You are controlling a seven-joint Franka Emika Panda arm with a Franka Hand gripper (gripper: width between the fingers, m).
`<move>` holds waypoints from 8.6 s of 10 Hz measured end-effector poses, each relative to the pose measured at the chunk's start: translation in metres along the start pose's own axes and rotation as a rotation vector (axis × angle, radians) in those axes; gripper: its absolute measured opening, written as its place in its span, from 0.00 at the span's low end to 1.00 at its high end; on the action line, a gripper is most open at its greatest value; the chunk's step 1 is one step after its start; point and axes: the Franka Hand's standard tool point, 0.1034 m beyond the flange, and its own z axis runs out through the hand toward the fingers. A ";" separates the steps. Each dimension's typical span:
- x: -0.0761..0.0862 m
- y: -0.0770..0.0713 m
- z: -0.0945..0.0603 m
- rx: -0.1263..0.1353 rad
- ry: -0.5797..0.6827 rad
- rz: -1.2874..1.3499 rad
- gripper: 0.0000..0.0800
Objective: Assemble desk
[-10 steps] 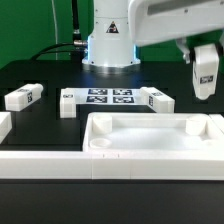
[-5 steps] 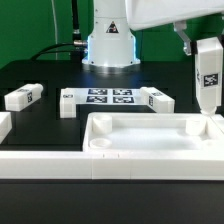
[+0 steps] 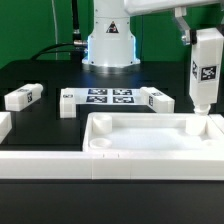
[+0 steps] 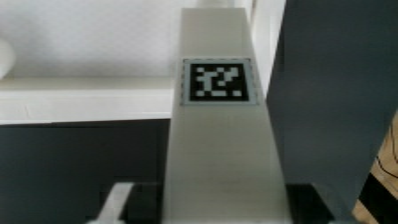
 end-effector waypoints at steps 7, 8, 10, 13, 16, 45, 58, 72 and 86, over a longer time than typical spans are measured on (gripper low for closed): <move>0.018 -0.007 0.005 -0.019 0.165 -0.086 0.36; 0.017 -0.007 0.006 -0.019 0.163 -0.088 0.36; 0.017 -0.008 0.007 -0.022 0.161 -0.105 0.36; 0.022 -0.014 0.014 -0.039 0.144 -0.213 0.36; 0.021 -0.013 0.015 -0.038 0.142 -0.209 0.36; 0.022 -0.016 0.027 -0.035 0.197 -0.213 0.81; 0.016 -0.015 0.042 0.011 -0.371 -0.128 0.81; 0.013 -0.012 0.046 0.008 -0.346 -0.020 0.37; 0.005 -0.023 0.047 -0.079 -0.257 1.099 0.42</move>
Offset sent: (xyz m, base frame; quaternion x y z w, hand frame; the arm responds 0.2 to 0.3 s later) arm 0.0251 -0.0029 0.0070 -0.0827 0.2195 -0.1098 0.9659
